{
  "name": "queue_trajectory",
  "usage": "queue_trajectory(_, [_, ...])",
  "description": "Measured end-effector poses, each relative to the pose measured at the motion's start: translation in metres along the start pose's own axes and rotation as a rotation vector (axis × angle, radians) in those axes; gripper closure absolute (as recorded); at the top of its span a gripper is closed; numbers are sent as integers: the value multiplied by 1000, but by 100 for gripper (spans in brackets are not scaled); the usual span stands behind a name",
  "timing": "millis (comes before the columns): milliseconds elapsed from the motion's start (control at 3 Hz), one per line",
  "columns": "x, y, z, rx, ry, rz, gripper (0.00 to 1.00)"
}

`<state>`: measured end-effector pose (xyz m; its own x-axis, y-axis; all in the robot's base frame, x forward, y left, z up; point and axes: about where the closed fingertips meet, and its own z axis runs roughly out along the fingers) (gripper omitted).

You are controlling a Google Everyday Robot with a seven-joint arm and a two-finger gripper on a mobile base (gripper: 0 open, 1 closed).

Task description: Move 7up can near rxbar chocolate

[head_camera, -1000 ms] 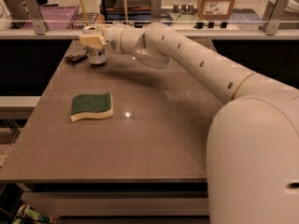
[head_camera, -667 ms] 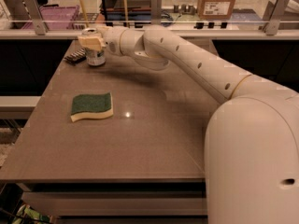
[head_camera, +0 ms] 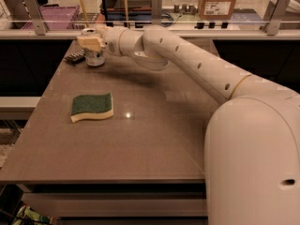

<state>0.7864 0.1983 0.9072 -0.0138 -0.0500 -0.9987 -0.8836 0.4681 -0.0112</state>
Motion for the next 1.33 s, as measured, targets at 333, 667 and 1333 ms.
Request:
queue_trajectory(333, [0,2,2,-4,0,1,59])
queue_trajectory(667, [0,5,4,-8,-1,1,36])
queue_trajectory(1333, [-1,9,8,-16,-2,2,0])
